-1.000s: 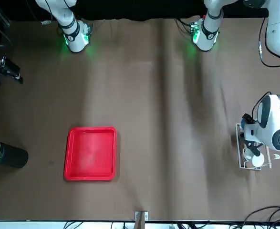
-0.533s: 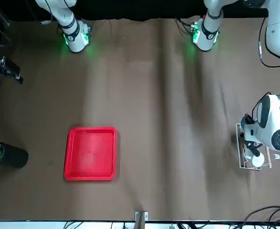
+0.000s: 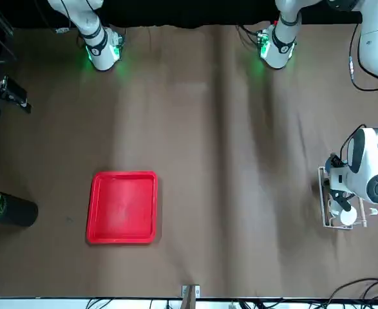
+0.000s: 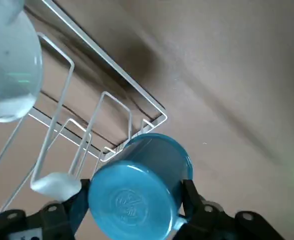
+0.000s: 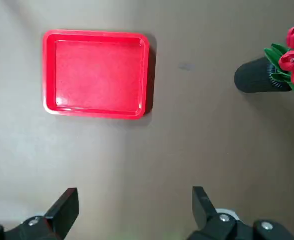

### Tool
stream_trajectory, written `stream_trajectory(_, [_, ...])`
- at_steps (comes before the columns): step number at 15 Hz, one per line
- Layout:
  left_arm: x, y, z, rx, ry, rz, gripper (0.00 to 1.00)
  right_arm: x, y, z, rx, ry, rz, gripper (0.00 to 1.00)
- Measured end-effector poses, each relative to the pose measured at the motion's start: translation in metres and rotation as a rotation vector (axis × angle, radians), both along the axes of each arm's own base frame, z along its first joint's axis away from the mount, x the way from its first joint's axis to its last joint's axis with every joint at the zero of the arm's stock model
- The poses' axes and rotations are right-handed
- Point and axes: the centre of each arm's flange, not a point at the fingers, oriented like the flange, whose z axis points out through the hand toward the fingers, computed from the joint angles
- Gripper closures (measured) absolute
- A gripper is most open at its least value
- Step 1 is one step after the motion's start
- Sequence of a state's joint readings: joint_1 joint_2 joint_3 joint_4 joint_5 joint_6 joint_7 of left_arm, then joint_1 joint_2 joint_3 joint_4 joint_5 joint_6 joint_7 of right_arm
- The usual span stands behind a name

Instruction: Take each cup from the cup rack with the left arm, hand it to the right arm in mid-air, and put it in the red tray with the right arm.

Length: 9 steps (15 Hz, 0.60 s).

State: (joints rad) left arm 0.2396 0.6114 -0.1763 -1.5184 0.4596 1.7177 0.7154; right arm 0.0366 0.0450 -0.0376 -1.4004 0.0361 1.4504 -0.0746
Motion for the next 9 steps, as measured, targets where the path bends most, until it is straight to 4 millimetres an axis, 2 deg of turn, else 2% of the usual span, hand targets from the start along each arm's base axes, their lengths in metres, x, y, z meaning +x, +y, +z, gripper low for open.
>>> stream_trajectory(6, [0.001, -0.002, 0.004, 0.0, -0.001, 0.001, 0.21, 0.001, 0.003, 0.001, 0.014, -0.009, 0.004, 0.0])
stream_trajectory(9, [0.003, -0.002, 0.013, 0.003, -0.011, 0.002, 0.21, 0.008, 0.022, 0.006, 0.068, -0.069, 0.03, 0.0])
